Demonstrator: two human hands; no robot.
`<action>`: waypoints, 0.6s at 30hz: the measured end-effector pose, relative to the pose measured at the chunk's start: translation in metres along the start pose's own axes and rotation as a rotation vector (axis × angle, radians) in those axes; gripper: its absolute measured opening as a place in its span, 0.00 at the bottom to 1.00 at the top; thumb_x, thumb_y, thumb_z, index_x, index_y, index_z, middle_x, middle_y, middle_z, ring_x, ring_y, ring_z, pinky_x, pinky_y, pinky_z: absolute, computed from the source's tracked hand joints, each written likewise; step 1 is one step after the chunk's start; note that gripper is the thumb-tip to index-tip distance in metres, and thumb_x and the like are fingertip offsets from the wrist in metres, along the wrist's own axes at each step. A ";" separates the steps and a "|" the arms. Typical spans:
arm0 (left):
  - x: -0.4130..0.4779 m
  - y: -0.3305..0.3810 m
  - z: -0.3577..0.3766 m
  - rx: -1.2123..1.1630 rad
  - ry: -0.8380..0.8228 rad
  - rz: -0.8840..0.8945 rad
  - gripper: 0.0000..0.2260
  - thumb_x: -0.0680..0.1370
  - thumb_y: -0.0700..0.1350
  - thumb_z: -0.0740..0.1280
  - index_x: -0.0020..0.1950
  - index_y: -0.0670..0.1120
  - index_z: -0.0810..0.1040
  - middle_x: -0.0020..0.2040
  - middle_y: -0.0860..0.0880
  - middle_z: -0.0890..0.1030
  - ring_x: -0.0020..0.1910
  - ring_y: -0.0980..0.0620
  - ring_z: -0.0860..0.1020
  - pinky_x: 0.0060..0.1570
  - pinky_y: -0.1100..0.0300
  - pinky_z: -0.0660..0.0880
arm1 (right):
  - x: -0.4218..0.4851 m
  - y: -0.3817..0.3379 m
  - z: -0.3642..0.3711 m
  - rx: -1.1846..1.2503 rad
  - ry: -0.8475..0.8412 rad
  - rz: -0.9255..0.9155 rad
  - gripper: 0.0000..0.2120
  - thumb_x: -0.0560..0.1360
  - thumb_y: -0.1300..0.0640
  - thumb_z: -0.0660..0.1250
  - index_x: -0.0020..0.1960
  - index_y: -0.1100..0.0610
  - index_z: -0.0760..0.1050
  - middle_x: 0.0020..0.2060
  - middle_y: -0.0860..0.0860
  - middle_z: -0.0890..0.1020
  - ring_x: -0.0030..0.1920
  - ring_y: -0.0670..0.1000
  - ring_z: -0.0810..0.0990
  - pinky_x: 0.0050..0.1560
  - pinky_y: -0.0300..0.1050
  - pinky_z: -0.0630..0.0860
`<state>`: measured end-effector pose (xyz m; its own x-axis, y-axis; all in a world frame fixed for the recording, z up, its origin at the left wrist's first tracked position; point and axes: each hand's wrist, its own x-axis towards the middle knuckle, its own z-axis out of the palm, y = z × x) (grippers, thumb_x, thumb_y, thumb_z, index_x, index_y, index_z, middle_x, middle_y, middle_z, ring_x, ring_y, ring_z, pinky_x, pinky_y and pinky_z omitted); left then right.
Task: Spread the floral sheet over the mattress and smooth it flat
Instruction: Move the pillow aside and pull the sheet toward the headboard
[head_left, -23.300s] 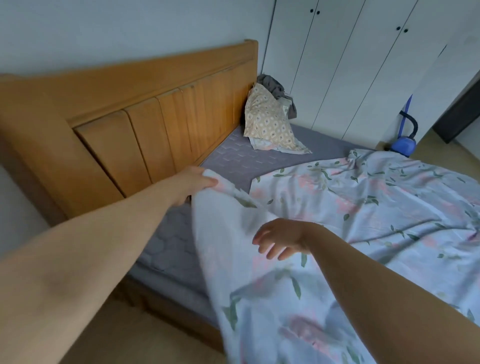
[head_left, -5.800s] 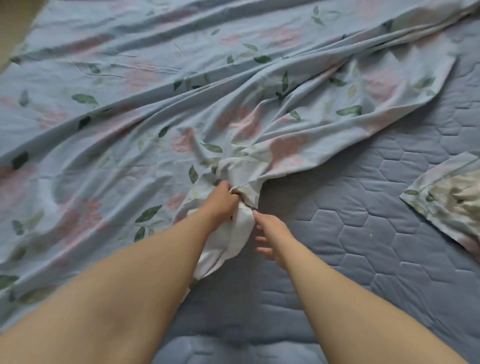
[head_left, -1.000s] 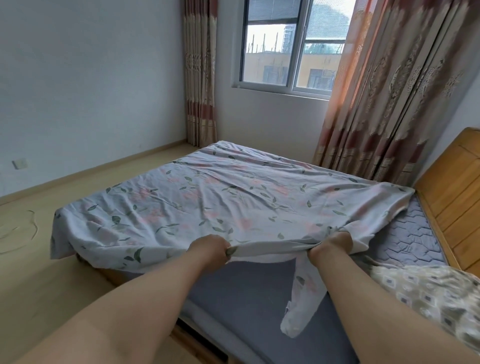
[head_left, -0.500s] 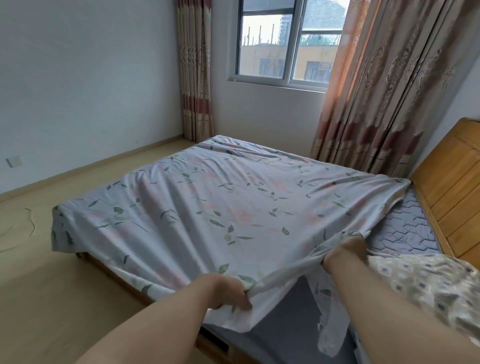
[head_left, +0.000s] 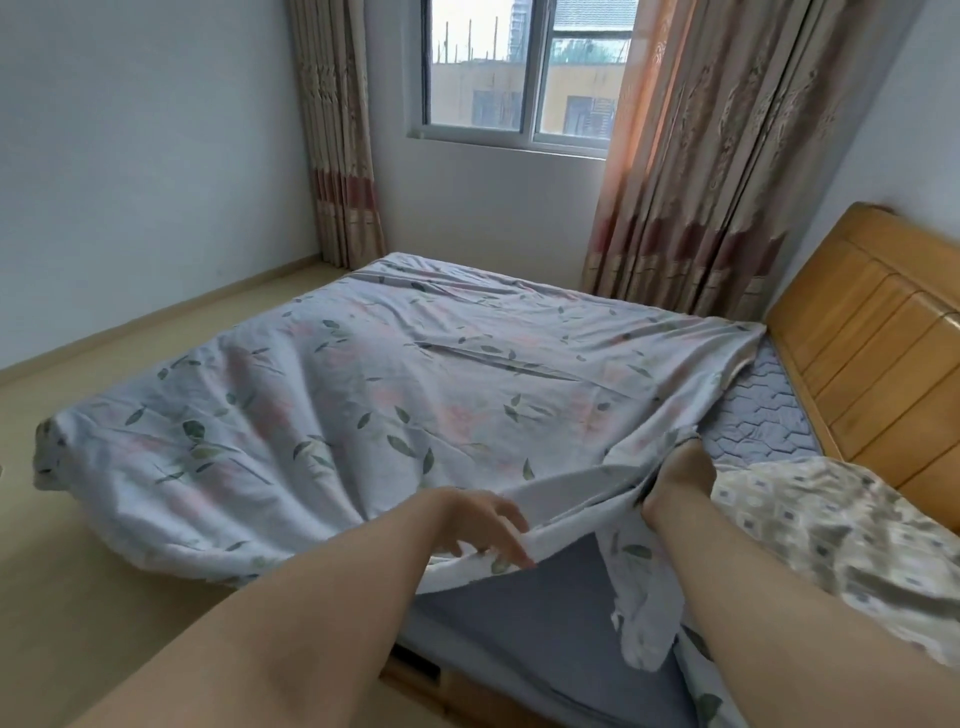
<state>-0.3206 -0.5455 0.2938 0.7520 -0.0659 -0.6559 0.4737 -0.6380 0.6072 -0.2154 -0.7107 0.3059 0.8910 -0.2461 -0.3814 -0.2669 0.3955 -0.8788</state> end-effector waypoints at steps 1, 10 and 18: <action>0.003 0.007 -0.001 -0.050 0.020 0.044 0.27 0.74 0.48 0.71 0.71 0.53 0.66 0.70 0.48 0.69 0.66 0.49 0.70 0.66 0.53 0.67 | -0.004 -0.003 -0.002 -0.012 -0.031 -0.008 0.08 0.79 0.57 0.55 0.44 0.54 0.71 0.49 0.53 0.72 0.47 0.52 0.73 0.48 0.46 0.73; 0.024 0.071 0.014 0.057 0.551 0.466 0.19 0.76 0.44 0.66 0.67 0.48 0.69 0.61 0.45 0.78 0.61 0.45 0.76 0.56 0.58 0.70 | -0.032 -0.012 -0.017 -0.718 -0.431 -0.477 0.14 0.74 0.67 0.63 0.33 0.55 0.68 0.30 0.49 0.72 0.33 0.48 0.71 0.35 0.35 0.68; 0.023 0.066 -0.007 -0.464 0.222 0.535 0.04 0.67 0.39 0.66 0.39 0.47 0.79 0.37 0.45 0.76 0.37 0.48 0.72 0.36 0.61 0.69 | -0.028 -0.004 -0.046 -1.185 -0.149 -0.566 0.18 0.72 0.44 0.68 0.60 0.48 0.71 0.54 0.50 0.80 0.57 0.55 0.77 0.52 0.45 0.71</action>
<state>-0.2686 -0.5836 0.3219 0.9860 -0.0884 -0.1413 0.1249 -0.1689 0.9777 -0.2566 -0.7465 0.3073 0.9962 0.0083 0.0869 0.0631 -0.7563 -0.6512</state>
